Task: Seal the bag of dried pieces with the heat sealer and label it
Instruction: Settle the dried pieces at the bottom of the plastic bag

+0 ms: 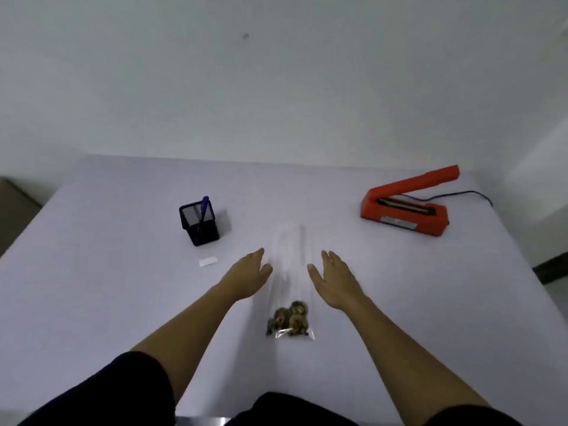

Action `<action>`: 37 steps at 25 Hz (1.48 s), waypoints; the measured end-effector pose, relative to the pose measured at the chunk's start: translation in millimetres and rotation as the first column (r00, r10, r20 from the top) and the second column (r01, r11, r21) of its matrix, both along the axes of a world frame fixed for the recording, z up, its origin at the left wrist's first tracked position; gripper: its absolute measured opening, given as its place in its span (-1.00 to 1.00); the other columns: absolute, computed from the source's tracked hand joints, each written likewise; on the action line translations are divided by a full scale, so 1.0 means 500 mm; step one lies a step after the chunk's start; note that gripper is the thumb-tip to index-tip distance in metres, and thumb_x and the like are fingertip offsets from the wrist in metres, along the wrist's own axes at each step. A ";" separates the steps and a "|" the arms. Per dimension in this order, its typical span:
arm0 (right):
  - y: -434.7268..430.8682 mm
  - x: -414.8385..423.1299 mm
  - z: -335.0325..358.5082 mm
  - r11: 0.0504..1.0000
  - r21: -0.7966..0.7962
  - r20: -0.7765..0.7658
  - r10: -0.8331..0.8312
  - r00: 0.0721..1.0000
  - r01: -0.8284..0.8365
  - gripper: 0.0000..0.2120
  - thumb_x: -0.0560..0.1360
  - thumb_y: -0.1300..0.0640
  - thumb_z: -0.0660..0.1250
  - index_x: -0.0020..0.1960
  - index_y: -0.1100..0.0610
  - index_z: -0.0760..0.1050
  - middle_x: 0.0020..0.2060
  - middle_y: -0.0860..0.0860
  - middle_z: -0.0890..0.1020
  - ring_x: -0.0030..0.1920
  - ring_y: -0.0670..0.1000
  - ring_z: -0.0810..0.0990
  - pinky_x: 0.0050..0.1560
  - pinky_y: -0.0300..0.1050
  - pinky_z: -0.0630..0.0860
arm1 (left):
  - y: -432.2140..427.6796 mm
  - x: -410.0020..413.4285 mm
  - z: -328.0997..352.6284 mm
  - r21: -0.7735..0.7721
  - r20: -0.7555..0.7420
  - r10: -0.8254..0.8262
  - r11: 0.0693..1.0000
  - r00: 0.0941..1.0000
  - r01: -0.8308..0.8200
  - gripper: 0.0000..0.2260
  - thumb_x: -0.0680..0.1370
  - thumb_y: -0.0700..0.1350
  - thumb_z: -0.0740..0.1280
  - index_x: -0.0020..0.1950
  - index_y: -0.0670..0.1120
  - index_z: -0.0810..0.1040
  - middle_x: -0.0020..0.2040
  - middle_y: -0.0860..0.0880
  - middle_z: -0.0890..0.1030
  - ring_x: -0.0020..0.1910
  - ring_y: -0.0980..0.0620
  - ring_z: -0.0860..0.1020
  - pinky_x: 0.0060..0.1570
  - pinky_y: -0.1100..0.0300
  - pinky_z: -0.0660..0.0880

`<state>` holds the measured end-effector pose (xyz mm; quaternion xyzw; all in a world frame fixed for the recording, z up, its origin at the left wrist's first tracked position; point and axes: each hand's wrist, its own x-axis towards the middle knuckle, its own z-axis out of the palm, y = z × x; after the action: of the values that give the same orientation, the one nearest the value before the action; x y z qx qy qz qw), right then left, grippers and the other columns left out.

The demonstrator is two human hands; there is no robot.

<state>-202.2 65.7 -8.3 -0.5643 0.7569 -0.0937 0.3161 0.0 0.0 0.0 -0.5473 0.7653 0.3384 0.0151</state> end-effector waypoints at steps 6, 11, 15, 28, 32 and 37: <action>0.078 0.021 -0.110 0.963 0.077 0.132 -0.266 0.955 0.258 -0.43 0.57 -0.12 0.10 0.44 0.20 0.16 0.39 0.16 0.28 0.38 0.13 0.28 0.35 -0.04 0.24 | 0.087 -0.011 -0.106 0.089 -0.085 0.263 0.963 0.961 -0.255 -0.63 0.60 -0.09 0.14 0.35 -0.24 0.36 0.15 -0.21 0.56 0.13 -0.15 0.50 0.11 0.09 0.38; 0.073 0.011 -0.151 0.897 0.126 0.381 -0.438 0.814 0.424 -0.70 0.55 -0.01 0.24 0.15 0.18 0.48 0.02 0.09 0.62 0.00 0.04 0.56 -0.01 -0.20 0.39 | 0.083 -0.033 -0.145 0.265 -0.186 0.566 0.816 0.803 -0.513 -0.68 0.57 -0.05 0.24 0.25 -0.16 0.48 0.03 -0.11 0.62 -0.07 0.00 0.53 -0.06 0.23 0.39; 0.063 0.004 -0.174 0.861 0.167 0.478 -0.497 0.724 0.480 -0.78 0.47 0.03 0.37 0.01 0.16 0.57 -0.15 0.04 0.65 -0.08 0.03 0.61 0.01 -0.14 0.51 | 0.075 -0.041 -0.170 0.353 -0.194 0.641 0.752 0.742 -0.557 -0.79 0.50 -0.03 0.33 0.04 -0.11 0.60 -0.10 -0.04 0.65 -0.14 0.01 0.60 -0.17 0.26 0.45; 0.055 -0.005 -0.176 0.890 0.193 0.430 -0.454 0.780 0.412 -0.93 0.46 0.21 0.37 -0.05 0.13 0.54 -0.14 0.02 0.60 -0.07 -0.01 0.57 -0.02 -0.21 0.44 | 0.079 -0.011 -0.171 0.477 -0.305 0.686 0.711 0.661 -0.517 -0.92 0.47 -0.21 0.41 -0.20 -0.06 0.63 -0.27 -0.10 0.66 -0.28 -0.01 0.61 -0.20 0.22 0.56; 0.061 -0.001 -0.176 0.897 0.173 0.430 -0.440 0.789 0.406 -0.94 0.48 0.20 0.33 -0.05 0.12 0.52 -0.13 -0.01 0.59 -0.07 -0.03 0.54 -0.10 -0.27 0.42 | 0.081 -0.010 -0.173 0.476 -0.312 0.657 0.733 0.686 -0.485 -0.93 0.48 -0.17 0.39 -0.20 -0.06 0.61 -0.24 -0.08 0.66 -0.25 -0.01 0.61 -0.12 0.14 0.59; 0.054 -0.001 -0.189 0.863 0.254 0.592 -0.496 0.635 0.436 -0.92 0.42 0.19 0.33 -0.12 0.04 0.47 -0.09 0.02 0.64 -0.03 0.03 0.61 0.10 -0.01 0.55 | 0.076 -0.014 -0.170 0.600 -0.372 0.667 0.704 0.646 -0.381 -0.95 0.50 -0.19 0.34 -0.16 -0.15 0.52 -0.11 -0.21 0.66 -0.13 -0.13 0.62 0.03 -0.04 0.55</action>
<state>-202.6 92.8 -103.0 -0.2688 0.7258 -0.3251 0.5434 -7.0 38.0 -85.2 -0.6040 0.4278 0.6473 -0.1820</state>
